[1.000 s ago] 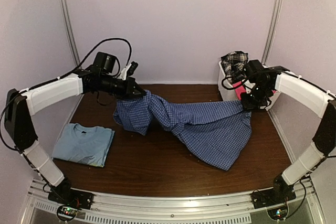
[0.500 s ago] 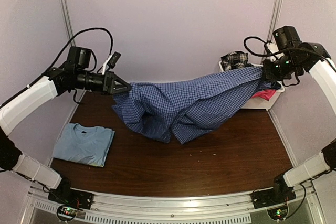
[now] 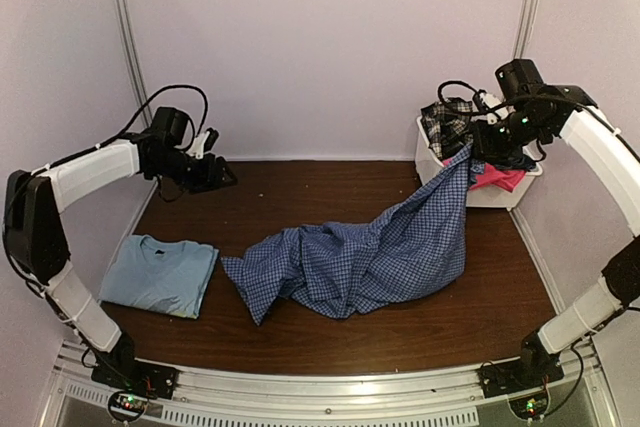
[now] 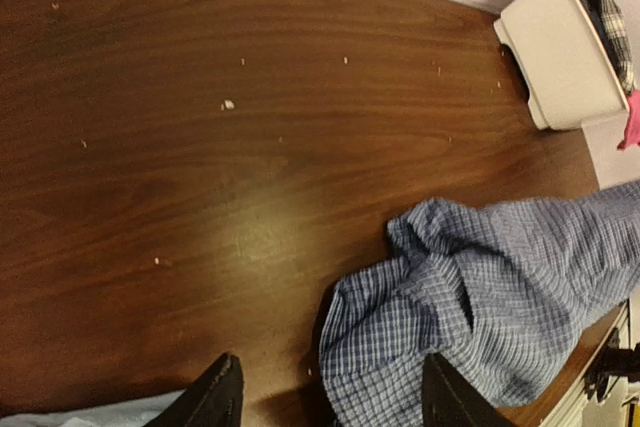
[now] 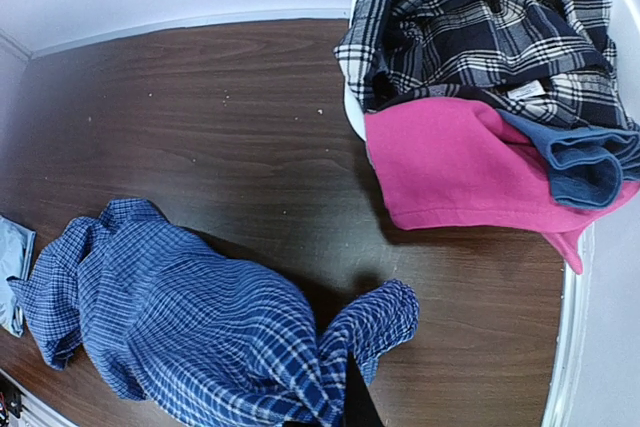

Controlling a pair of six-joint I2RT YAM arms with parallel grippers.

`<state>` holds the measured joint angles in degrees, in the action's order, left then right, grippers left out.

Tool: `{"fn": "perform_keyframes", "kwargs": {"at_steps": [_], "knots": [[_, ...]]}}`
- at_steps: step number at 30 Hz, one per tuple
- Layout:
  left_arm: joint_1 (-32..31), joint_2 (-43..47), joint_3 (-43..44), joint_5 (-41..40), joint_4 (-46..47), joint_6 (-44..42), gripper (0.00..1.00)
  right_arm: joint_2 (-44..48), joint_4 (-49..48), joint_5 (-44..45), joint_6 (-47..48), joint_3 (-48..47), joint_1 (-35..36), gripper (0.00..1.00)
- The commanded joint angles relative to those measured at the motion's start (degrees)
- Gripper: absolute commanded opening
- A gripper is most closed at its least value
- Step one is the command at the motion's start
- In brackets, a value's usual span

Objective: Fold and stack the mixed laundry pile
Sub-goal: Flatten out the crumpled shirt at the center of the board.

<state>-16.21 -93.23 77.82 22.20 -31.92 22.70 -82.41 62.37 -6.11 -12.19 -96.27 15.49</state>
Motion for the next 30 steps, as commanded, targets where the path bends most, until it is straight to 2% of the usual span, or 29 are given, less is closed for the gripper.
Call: {"fn": "perform_keyframes", "kwargs": {"at_steps": [1, 5, 10, 18, 23, 27, 30], "knots": [[-2.73, 11.48, -9.09, 6.52, 2.65, -6.80, 0.63, 0.04, -2.87, -4.36, -2.25, 0.11, -0.29, 0.00], [-13.75, 22.71, -21.84, 11.74, 6.29, -5.42, 0.64, 0.32, -3.19, -5.17, -3.58, 1.43, -0.21, 0.00], [-25.33, 26.04, -32.80, 10.75, 13.12, -2.48, 0.63, 0.57, -2.10, -5.00, -3.99, 2.57, -0.19, 0.00], [-35.76, 10.82, -30.22, 3.64, 16.30, 0.49, 0.63, 0.50, -1.12, -6.14, -3.91, 4.42, -0.19, 0.00], [-36.08, 1.48, -30.04, 3.46, 23.67, 8.42, 0.65, 0.38, -0.76, -7.18, -2.94, 4.42, -0.25, 0.00], [-36.01, -4.67, -25.36, -0.11, 23.84, 12.23, 0.66, 0.17, 0.93, -6.84, -0.83, 2.84, -0.24, 0.00], [-35.99, -9.23, -22.67, -1.96, 23.27, 16.10, 0.72, 0.02, 2.68, -7.20, 0.57, 1.71, -0.24, 0.00]]}}
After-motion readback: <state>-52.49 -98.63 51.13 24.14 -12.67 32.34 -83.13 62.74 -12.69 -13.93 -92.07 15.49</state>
